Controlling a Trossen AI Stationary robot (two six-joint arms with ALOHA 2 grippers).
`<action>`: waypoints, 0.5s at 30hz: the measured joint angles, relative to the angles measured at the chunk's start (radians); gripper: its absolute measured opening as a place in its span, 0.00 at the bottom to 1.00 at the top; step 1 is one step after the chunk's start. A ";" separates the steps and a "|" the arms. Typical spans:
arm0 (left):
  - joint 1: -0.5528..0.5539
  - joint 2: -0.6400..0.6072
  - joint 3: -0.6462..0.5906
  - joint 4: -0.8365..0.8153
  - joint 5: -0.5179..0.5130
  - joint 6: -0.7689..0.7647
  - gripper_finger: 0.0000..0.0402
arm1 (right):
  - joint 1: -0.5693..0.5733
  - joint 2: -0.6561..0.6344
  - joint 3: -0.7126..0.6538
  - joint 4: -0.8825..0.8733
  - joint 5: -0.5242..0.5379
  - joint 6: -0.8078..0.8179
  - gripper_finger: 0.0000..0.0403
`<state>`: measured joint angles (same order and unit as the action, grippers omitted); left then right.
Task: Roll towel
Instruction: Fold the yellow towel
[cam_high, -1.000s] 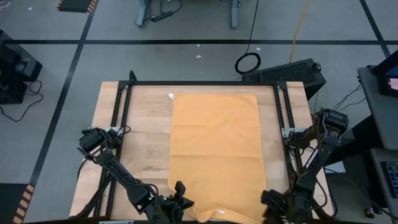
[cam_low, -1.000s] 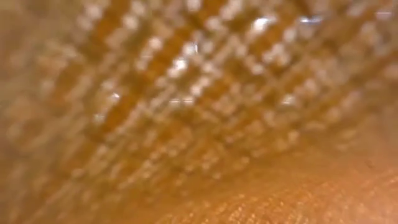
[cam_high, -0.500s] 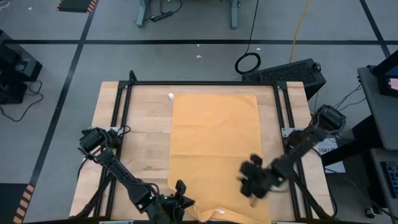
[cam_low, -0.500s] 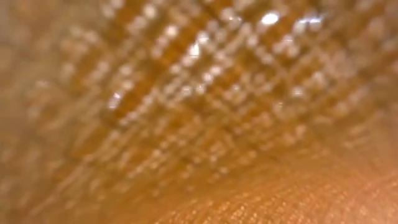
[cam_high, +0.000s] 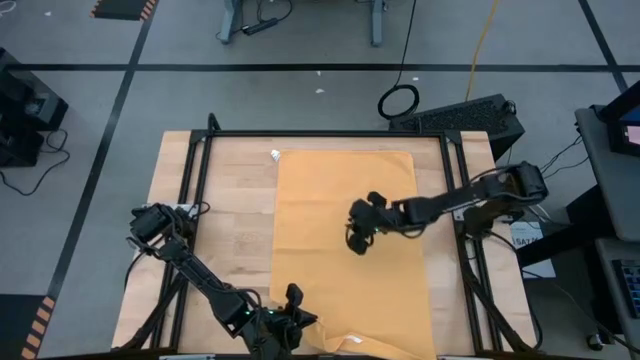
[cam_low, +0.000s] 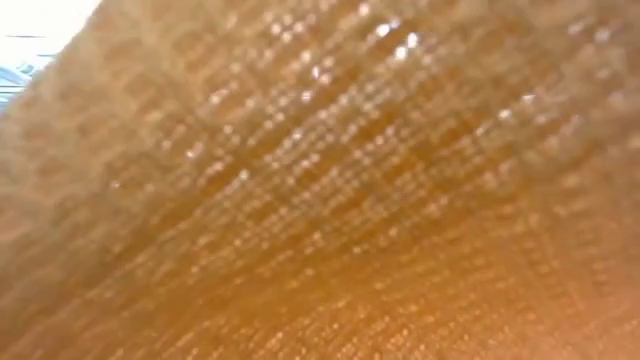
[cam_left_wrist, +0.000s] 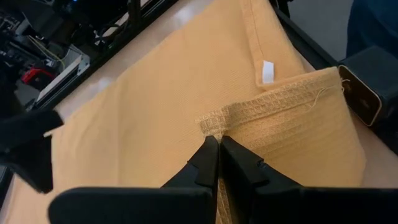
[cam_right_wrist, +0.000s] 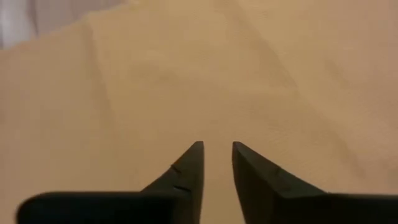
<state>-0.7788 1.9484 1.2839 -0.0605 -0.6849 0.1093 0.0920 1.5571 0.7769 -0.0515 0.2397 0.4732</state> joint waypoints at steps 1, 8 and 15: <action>0.000 0.000 0.000 0.000 0.000 0.000 0.05 | -0.017 0.006 0.000 0.005 -0.022 -0.010 0.15; -0.002 0.000 0.000 -0.001 -0.009 -0.129 0.05 | -0.059 0.055 0.000 0.006 -0.059 -0.022 0.01; -0.047 -0.008 0.000 -0.012 -0.020 -0.207 0.11 | -0.051 0.100 0.000 -0.004 -0.060 -0.015 0.01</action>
<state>-0.8258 1.9406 1.2835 -0.0722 -0.7050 -0.0976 0.0414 1.6570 0.7765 -0.0551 0.1799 0.4583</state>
